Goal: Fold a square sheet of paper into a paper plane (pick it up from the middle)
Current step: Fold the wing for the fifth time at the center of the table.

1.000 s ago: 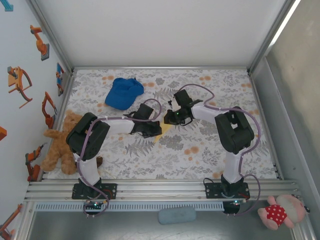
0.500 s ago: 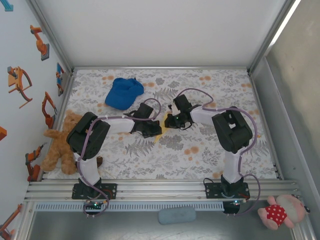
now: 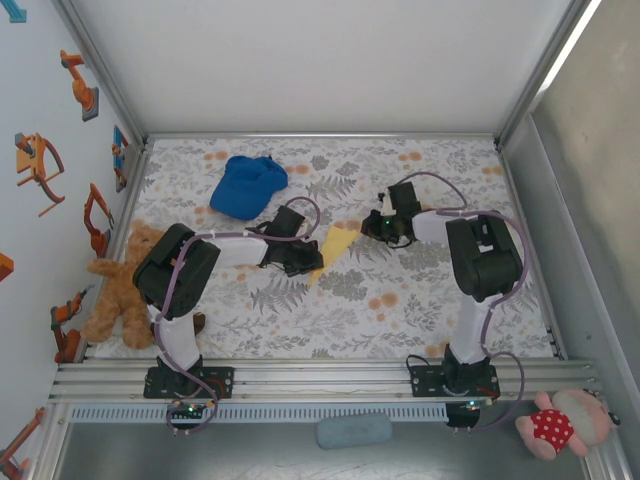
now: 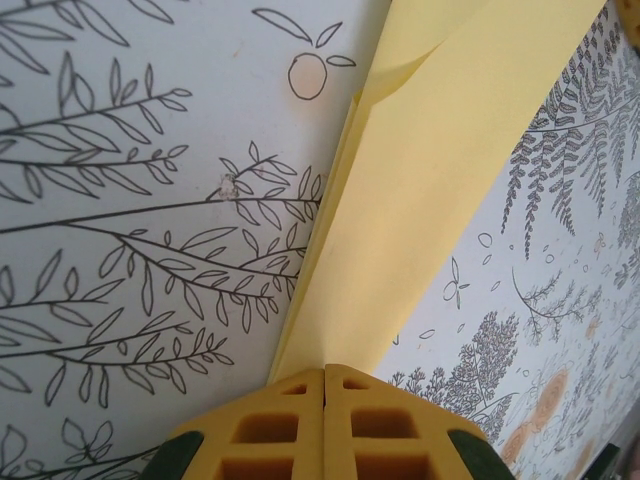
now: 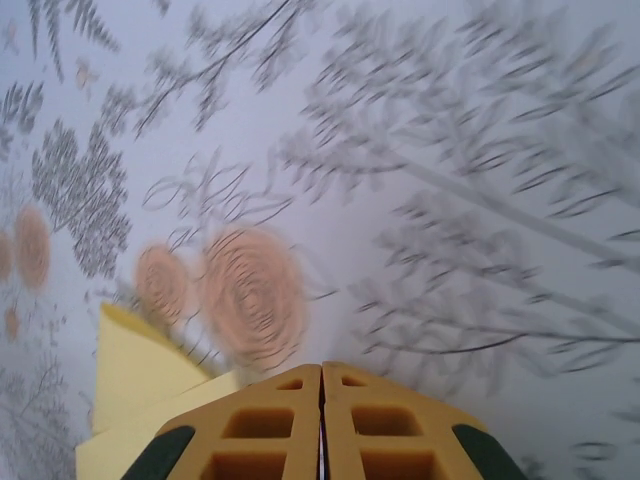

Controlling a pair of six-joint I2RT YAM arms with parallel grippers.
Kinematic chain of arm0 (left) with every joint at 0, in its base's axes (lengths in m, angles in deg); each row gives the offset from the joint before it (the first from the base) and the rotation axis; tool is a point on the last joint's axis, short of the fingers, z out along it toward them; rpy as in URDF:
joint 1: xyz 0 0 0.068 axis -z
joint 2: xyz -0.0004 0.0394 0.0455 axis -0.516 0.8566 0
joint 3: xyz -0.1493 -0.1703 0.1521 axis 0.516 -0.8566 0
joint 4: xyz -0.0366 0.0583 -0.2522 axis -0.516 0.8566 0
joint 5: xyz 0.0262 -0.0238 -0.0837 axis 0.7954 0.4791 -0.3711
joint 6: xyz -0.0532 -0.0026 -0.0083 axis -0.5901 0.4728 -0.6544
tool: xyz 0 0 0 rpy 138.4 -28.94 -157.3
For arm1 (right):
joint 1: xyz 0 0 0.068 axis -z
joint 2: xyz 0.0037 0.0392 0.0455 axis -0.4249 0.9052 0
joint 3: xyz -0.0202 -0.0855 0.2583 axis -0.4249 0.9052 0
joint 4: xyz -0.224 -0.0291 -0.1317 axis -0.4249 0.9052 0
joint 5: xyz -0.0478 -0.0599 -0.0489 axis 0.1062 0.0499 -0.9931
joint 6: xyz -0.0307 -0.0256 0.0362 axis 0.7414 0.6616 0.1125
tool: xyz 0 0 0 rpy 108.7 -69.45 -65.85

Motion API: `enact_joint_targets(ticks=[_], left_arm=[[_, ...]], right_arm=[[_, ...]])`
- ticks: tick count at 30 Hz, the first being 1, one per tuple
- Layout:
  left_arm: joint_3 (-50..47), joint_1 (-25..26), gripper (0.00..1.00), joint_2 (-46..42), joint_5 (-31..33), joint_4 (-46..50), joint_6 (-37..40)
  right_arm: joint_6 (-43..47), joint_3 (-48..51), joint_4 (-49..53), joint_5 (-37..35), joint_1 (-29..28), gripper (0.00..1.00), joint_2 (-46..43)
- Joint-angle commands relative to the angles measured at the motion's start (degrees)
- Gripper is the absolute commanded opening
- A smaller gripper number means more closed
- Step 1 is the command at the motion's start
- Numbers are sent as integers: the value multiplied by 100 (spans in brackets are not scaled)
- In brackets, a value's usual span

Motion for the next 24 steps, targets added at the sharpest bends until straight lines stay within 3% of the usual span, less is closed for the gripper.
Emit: enact_joint_targets(ticks=[1,7,12,14,19,24], left_arm=[[-207,22,0,355,96,982,6],[379,20,5,85,10,1095,160],[713,-85,23,-538,103,1160,196],[656,-169,31,-823,215,1166,214],[168,-513,49,-1631,550,1262,284],[-467,-875,66,-2321,972,1316,379]], right_arm=[[-54,-184,73,-428,114,9,144],[-69,-178,368,-192,116,11,-438],[-89,17,890,-259,-30,14,-1108],[-77,75,1153,-393,-149,19,-1328],[-254,99,1929,-1149,-760,42,-1806],[-724,-169,2506,-1936,-1570,50,-1918]])
